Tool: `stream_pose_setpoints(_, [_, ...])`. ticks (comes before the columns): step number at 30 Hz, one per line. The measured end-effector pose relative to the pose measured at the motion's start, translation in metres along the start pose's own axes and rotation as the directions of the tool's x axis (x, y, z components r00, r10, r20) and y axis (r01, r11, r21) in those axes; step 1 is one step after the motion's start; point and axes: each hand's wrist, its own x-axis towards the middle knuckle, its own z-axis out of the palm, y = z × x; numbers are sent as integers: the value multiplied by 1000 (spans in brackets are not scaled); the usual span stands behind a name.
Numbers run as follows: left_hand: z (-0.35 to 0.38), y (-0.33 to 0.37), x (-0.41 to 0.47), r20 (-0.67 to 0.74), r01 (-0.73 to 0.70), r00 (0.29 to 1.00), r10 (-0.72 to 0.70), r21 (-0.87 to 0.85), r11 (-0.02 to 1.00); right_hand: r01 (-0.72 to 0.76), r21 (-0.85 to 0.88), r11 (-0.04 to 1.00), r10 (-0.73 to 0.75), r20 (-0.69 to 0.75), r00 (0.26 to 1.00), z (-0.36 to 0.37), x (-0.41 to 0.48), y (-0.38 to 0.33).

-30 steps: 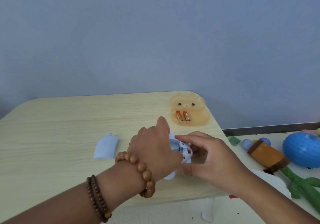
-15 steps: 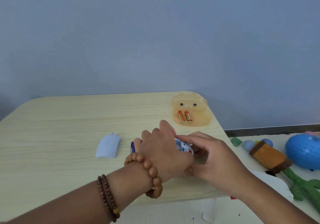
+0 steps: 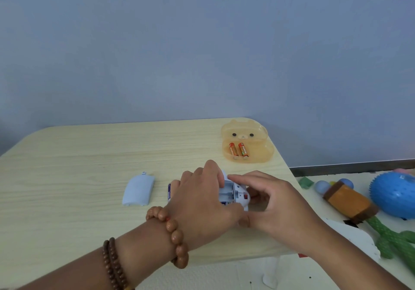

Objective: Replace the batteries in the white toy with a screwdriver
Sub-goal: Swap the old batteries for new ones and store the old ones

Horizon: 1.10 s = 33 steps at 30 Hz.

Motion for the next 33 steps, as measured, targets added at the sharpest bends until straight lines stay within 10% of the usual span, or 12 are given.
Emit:
stream_pose_setpoints(17, [-17,-20,13,-173,-195,972,160,-211,958,-27,-7,1000,27,-1,1000,0,0,-4])
stream_pose_setpoints(30, [-36,-14,113,73,51,997,25,-863,503,-49,-13,999,49,-15,999,1,-1,-2])
stream_pose_setpoints(33, [-32,-20,134,-8,-111,992,124,-501,858,-61,-7,998,61,-15,998,2,-1,-3])
